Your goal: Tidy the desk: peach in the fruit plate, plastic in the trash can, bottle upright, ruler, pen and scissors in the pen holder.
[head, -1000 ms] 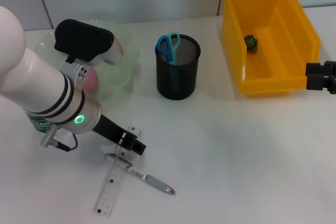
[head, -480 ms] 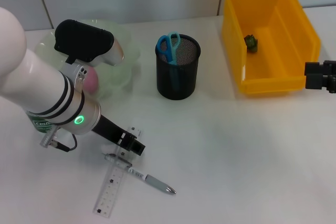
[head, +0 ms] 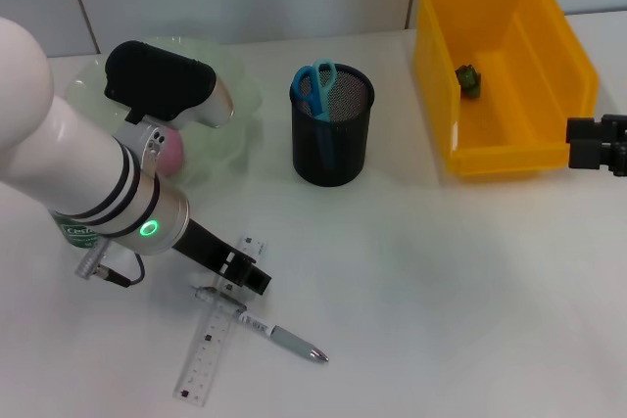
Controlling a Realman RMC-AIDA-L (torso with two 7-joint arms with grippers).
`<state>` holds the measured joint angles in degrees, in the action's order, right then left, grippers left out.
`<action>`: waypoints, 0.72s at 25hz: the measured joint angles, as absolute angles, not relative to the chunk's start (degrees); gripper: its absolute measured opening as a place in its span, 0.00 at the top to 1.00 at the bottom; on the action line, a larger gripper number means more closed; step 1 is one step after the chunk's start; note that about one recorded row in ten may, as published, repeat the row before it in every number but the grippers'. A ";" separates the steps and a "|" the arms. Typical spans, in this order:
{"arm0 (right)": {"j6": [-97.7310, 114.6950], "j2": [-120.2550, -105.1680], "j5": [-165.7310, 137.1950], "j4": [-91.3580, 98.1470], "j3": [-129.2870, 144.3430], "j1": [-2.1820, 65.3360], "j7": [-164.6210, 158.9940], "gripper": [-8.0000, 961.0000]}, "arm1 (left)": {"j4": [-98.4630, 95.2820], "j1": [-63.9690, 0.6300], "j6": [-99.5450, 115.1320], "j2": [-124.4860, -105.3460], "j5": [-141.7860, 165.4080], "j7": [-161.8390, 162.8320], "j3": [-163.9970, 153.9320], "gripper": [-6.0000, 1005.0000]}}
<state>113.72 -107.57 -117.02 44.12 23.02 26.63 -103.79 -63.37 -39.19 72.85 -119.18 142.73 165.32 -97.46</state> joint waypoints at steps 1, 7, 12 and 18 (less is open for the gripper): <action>113.77 -107.57 -117.01 44.12 23.03 26.63 -103.85 0.16 | -63.37 -39.19 72.85 -119.18 142.74 165.32 -97.57 0.33; 113.83 -107.67 -116.98 44.12 23.02 26.63 -104.04 0.16 | -63.37 -39.14 72.80 -119.18 142.73 165.30 -97.69 0.33; 113.90 -107.67 -116.98 44.14 23.02 26.63 -104.11 0.16 | -63.37 -39.12 72.75 -119.18 142.73 165.24 -97.87 0.33; 113.91 -107.66 -116.97 44.23 23.03 26.63 -104.15 0.16 | -63.60 -39.10 73.01 -119.18 142.46 165.23 -98.30 0.33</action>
<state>113.91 -107.66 -116.97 44.23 23.03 26.63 -104.15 -63.60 -39.10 73.01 -119.18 142.46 165.23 -98.30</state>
